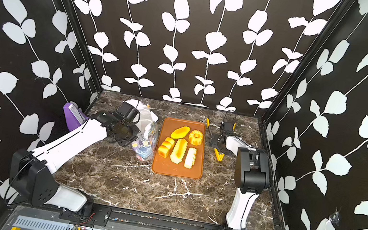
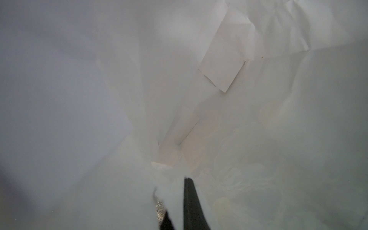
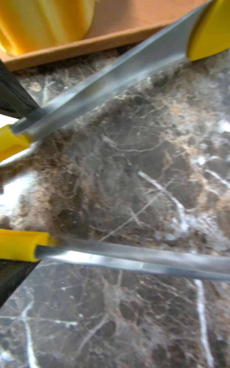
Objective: Pack bread into a paper bag
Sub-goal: Adjust the paper bag at the center of the board.
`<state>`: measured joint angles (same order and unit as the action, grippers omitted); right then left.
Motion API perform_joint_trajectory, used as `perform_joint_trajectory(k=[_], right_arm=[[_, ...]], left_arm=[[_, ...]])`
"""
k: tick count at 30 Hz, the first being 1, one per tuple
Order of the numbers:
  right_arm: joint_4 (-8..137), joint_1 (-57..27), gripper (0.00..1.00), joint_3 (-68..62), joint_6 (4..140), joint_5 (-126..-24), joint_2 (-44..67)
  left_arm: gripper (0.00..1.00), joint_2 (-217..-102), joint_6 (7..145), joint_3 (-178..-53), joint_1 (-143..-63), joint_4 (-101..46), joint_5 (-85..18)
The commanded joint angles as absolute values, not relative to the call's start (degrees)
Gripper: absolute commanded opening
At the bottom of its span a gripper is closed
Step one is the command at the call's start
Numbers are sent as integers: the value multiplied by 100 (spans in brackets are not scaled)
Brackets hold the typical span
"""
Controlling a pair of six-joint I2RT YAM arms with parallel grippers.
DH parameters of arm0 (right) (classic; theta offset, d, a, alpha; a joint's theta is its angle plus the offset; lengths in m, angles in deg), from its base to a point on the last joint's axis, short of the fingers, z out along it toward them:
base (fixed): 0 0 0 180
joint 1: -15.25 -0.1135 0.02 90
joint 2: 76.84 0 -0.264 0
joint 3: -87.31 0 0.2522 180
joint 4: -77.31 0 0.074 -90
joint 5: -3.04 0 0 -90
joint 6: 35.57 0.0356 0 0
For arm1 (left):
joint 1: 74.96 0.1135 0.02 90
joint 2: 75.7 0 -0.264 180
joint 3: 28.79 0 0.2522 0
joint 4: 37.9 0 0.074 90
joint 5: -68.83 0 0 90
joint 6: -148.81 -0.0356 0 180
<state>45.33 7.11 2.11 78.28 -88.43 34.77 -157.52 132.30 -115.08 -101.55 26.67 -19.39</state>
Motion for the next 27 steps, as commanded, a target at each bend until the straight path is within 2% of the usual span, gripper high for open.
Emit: perform_joint_trajectory(k=[1,14,22,25,27], right_arm=[[3603,614,99,395,7919,-8614,3432],[3162,503,93,47,7448,-8592,3642],[3168,497,94,-424,7340,-8620,3915],[3112,488,90,-566,7308,-8663,4021],[3083,475,81,-615,7262,-8696,4057]], left_arm=[[0,-15620,13177,-11382,-10169,2630,-1973],[0,-15350,13167,-11129,-10169,2578,-1992],[0,-15251,13149,-11059,-10168,2658,-1937],[0,-15234,13153,-11033,-10170,2658,-1972],[0,-15217,13165,-11012,-10172,2649,-1960]])
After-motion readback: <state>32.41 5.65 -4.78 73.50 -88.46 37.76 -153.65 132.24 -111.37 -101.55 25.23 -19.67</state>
